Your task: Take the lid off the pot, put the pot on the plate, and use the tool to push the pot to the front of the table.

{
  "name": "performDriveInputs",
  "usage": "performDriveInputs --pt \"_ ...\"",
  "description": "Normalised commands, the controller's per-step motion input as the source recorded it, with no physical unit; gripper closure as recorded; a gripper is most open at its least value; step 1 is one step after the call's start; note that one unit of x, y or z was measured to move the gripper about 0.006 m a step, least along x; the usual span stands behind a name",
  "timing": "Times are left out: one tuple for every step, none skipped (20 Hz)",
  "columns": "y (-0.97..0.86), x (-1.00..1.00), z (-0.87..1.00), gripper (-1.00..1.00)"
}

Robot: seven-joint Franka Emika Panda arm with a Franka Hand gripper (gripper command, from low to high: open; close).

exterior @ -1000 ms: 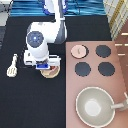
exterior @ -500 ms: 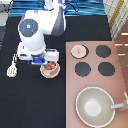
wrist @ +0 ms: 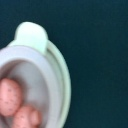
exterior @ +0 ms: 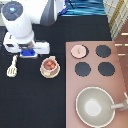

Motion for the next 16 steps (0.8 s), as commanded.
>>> performDriveInputs --pt "-0.98 0.0 0.16 -1.0" --pt "-0.99 0.0 0.18 -1.0" --pt "-1.0 0.0 0.19 -1.0" --pt "-1.0 0.0 0.19 -1.0" --pt "-1.0 0.0 0.19 -1.0" --pt "-1.0 0.0 0.19 -1.0" --pt "-1.0 0.0 0.19 -1.0" --pt "-1.0 0.0 0.19 -1.0" --pt "-1.0 0.0 0.17 -1.0" --pt "-0.99 0.0 0.16 -1.0" --pt "-0.99 0.0 0.13 -1.0" --pt "-0.99 0.0 0.11 -1.0" --pt "-0.98 0.0 0.08 -1.0" --pt "-0.97 0.0 0.03 -1.0" --pt "-0.98 0.0 0.0 -1.0" --pt "-0.98 0.0 0.0 -1.0"
